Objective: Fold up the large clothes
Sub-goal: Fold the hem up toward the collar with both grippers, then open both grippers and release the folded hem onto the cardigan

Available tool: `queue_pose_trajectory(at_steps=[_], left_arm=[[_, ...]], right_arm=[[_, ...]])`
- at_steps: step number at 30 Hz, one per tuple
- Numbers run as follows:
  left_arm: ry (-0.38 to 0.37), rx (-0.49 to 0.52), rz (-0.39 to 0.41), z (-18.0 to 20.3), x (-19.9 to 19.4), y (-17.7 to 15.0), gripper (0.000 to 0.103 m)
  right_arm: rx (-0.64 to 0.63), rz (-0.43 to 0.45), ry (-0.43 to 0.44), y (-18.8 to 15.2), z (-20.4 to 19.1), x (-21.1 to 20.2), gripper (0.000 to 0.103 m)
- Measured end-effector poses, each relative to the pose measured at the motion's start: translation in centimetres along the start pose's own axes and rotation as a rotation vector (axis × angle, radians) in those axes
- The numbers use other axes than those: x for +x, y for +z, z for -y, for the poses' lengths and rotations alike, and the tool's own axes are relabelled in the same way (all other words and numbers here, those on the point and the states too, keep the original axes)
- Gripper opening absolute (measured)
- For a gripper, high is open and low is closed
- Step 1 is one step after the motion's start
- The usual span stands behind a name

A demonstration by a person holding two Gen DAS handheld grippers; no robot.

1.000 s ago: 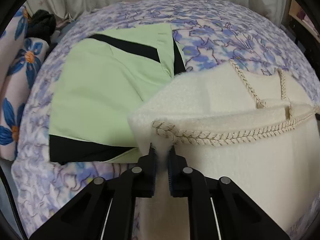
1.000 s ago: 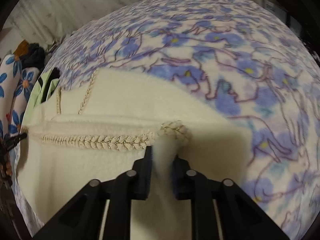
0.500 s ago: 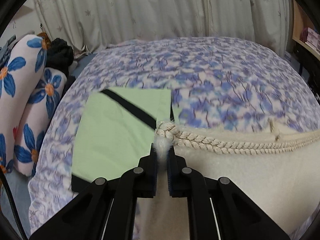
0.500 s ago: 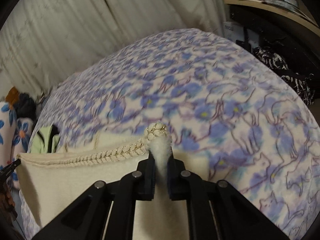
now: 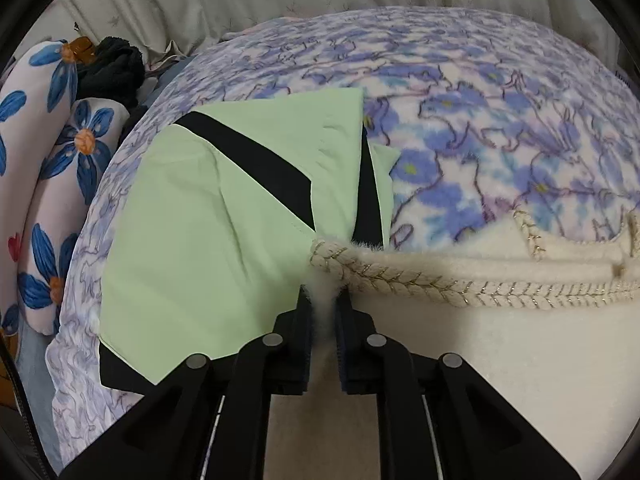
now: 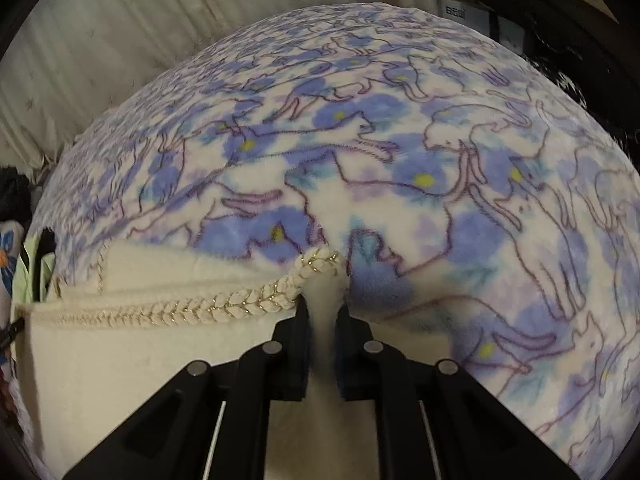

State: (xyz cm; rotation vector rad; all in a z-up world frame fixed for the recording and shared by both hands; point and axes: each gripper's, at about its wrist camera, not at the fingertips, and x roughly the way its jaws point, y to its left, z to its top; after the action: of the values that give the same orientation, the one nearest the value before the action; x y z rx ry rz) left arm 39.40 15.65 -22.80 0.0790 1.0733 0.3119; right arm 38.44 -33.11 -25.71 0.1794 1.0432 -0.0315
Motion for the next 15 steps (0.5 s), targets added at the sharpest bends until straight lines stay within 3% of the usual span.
queue_pose_trajectory(at_steps=[3, 6, 12, 15], left_arm=[[0.019, -0.019, 0.004, 0.0, -0.5, 0.1, 0.028], [-0.002, -0.026, 0.032, -0.2, -2.3, -0.4, 0.058], [0.004, -0.025, 0.21, 0.2, -9.1, -3.3, 0.058], [-0.068, -0.048, 0.236, 1.2, -11.2, -4.8, 0.058]], right_arm=[[-0.029, -0.011, -0.028, 0.1, -0.6, -0.8, 0.021], [-0.035, 0.015, -0.037, 0.0, -1.2, -2.8, 0.027], [-0.044, 0.138, 0.042, -1.2, -3.9, -8.1, 0.031], [-0.092, 0.096, 0.146, -2.3, -7.4, -8.4, 0.031]])
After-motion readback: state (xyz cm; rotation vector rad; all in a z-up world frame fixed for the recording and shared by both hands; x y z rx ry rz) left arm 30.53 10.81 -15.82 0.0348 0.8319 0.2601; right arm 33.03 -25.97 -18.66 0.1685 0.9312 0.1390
